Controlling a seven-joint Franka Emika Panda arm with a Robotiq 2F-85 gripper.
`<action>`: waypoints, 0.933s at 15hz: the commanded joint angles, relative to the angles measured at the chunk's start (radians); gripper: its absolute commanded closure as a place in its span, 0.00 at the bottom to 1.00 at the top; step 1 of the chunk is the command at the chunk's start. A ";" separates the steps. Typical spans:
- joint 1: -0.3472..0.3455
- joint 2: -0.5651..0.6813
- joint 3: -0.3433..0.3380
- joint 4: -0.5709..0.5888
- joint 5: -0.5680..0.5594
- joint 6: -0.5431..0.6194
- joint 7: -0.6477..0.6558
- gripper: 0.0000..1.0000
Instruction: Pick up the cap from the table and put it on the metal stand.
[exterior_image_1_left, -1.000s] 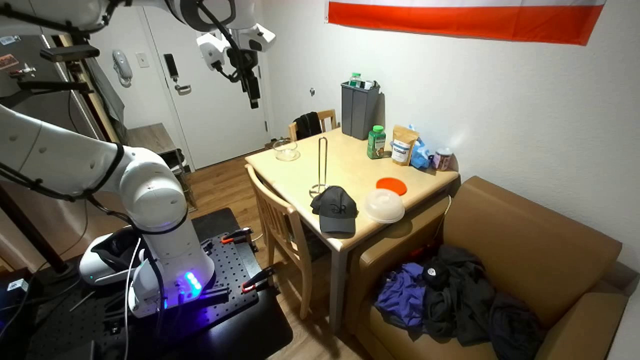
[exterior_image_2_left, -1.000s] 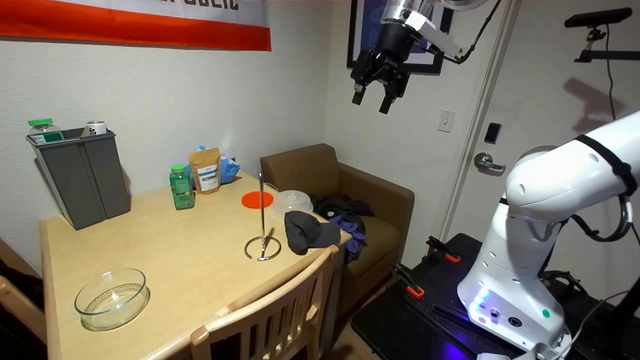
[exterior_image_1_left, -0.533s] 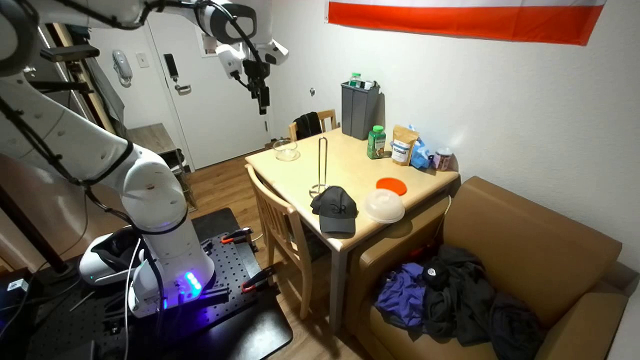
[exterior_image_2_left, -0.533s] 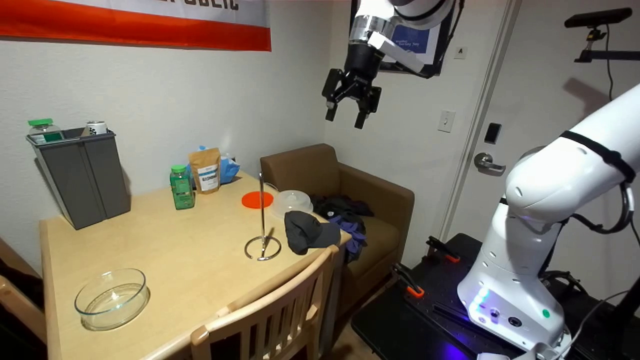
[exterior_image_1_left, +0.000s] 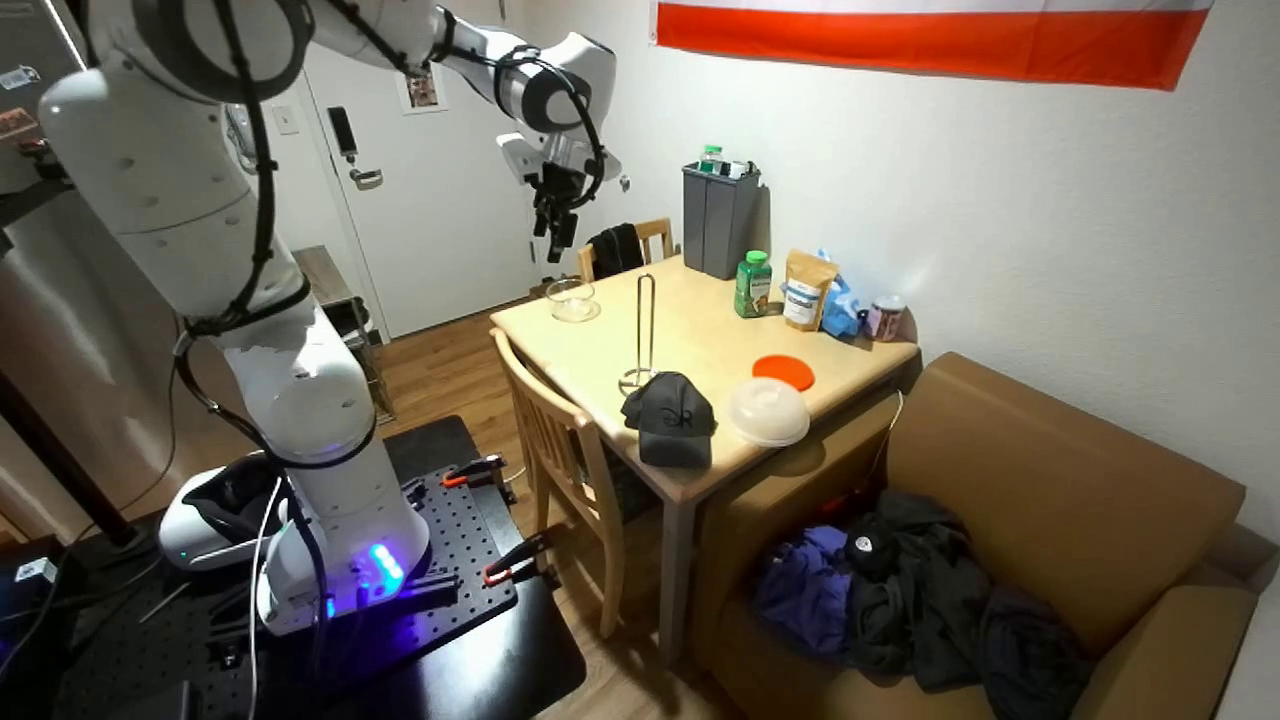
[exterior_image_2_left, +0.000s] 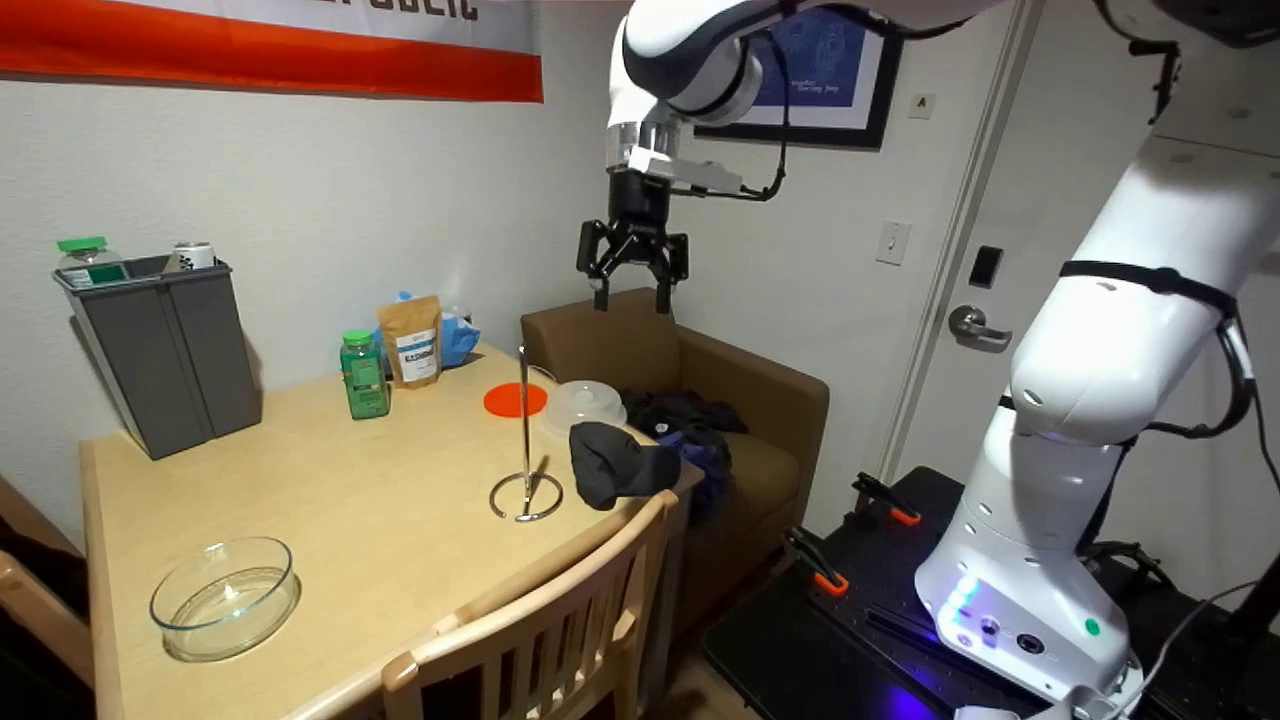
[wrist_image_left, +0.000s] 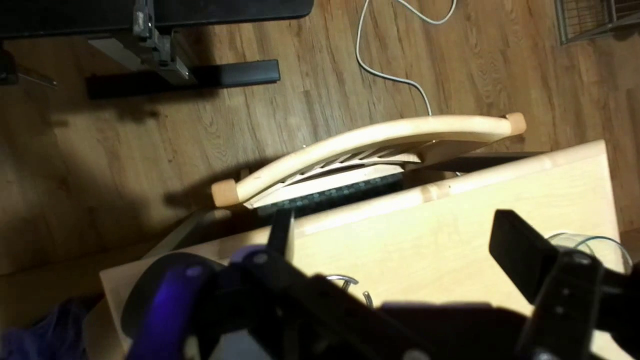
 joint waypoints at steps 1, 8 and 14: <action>0.009 0.131 -0.017 0.109 -0.031 -0.079 0.059 0.00; 0.011 0.150 -0.042 0.099 -0.018 -0.053 0.029 0.00; 0.030 0.297 -0.041 0.080 -0.020 0.050 0.010 0.00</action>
